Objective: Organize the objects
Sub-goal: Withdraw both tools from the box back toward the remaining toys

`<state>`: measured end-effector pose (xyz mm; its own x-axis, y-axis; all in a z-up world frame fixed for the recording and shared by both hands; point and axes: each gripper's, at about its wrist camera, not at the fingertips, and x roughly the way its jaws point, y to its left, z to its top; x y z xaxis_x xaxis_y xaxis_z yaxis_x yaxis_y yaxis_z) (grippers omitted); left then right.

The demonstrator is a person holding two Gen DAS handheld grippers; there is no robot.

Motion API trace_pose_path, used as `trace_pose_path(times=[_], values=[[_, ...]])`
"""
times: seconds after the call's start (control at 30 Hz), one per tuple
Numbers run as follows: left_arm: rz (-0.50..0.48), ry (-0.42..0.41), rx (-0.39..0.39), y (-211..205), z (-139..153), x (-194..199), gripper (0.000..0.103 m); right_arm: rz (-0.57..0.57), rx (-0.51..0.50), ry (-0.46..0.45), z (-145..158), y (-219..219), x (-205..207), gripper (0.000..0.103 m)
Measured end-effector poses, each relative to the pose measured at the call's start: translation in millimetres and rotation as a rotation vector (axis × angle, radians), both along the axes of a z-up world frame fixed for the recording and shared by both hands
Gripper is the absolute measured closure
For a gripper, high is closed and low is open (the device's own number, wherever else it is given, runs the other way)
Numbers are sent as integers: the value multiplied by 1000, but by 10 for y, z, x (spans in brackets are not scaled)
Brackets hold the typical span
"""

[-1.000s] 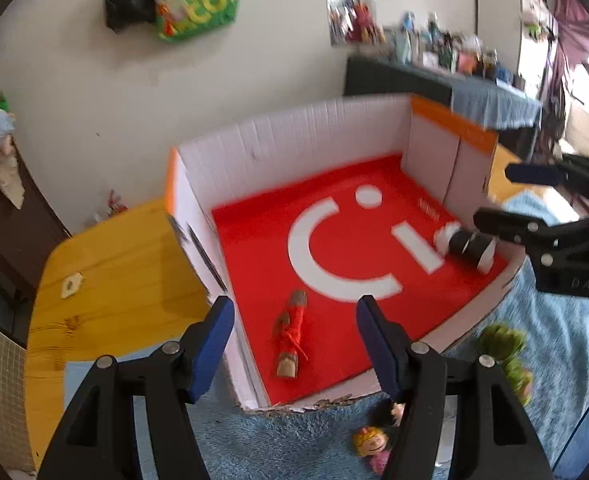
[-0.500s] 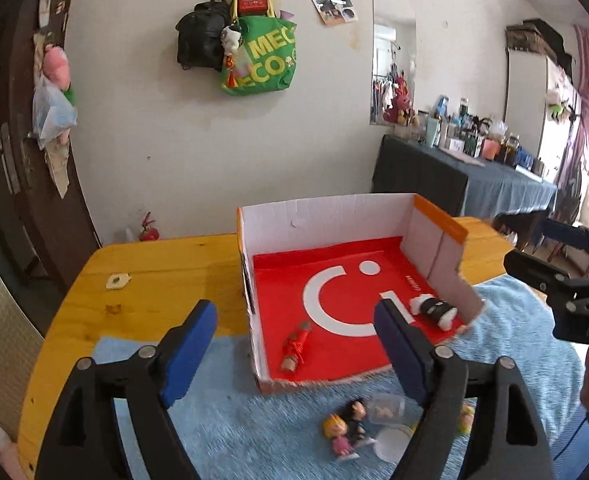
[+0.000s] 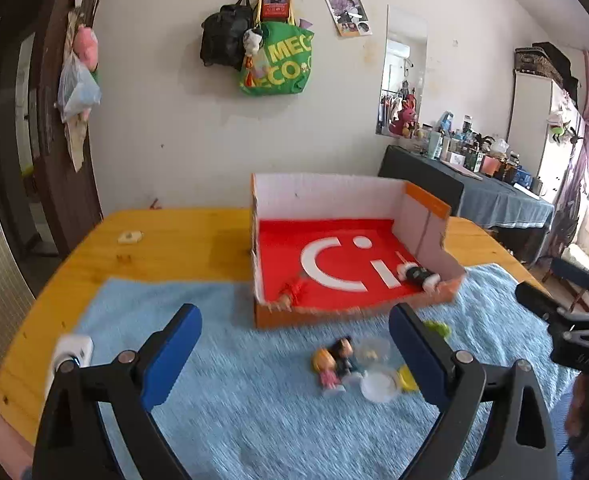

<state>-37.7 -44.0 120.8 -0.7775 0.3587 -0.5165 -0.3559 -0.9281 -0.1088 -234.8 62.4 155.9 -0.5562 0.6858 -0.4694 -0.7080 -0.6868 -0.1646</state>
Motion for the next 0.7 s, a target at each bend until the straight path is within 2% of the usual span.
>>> trace_pose_path(times=[0.17, 0.3, 0.5, 0.7], values=[[1, 19, -18, 47, -257, 200, 6, -17, -39, 5, -331, -75, 141, 5], [4, -5, -16, 57, -504, 283, 6, -25, -81, 9, -609, -112, 218, 5], [-25, -52, -29, 107, -733, 330, 6, -29, -130, 10, -779, -105, 242, 5], [-31, -72, -32, 122, -801, 309, 6, -27, -143, -1, -814, -85, 198, 5]])
